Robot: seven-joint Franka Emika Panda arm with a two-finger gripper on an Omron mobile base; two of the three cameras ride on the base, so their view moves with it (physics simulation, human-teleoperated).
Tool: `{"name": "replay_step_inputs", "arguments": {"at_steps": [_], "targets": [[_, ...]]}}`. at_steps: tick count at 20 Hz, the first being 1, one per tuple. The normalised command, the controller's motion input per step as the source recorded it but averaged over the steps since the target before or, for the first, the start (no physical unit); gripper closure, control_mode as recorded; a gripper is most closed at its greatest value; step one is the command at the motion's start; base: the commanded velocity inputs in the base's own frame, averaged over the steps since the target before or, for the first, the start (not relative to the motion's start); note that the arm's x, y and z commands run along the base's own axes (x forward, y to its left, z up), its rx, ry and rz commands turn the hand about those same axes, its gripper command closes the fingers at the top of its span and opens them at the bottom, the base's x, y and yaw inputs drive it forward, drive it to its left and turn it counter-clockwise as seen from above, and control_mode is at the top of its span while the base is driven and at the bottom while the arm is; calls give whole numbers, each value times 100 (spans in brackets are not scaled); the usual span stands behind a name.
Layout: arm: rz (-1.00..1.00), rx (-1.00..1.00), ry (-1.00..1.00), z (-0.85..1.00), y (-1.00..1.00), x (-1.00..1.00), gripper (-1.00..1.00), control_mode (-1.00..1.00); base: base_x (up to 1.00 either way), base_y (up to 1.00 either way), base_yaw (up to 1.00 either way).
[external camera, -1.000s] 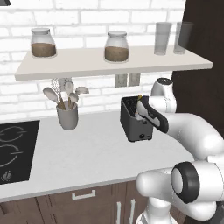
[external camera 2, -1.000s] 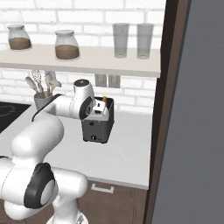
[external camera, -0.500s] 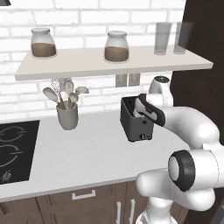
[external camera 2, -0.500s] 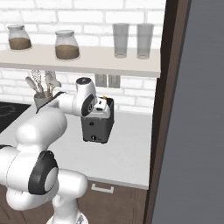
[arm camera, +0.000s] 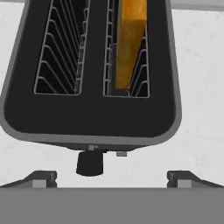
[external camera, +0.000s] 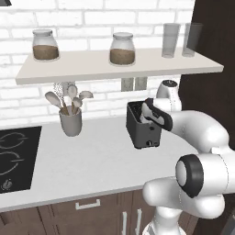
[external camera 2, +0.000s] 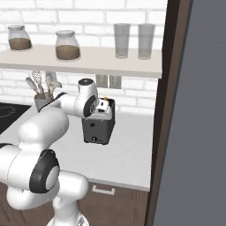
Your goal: Start the toaster. Once the lever pops up, take the bread to the plate on the dining counter.
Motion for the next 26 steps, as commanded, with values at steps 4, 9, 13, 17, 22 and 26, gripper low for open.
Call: {"name": "replay_step_inputs", "arguments": {"at_steps": [4, 9, 13, 17, 22, 26], "targets": [[0, 0, 0, -28, -26, 0, -100, -100, 0, 0, 0], [0, 0, 0, -27, -20, 0, -100, -100, 0, 0, 0], [0, 0, 0, -17, -2, 0, -100, -100, 0, 0, 0], [0, 0, 0, -4, 0, 0, -100, -100, 0, 0, 0], [0, 0, 0, -12, 0, 0, -100, -100, 0, 0, 0], [0, 0, 0, -22, 0, 0, -100, -100, 0, 0, 0]]}}
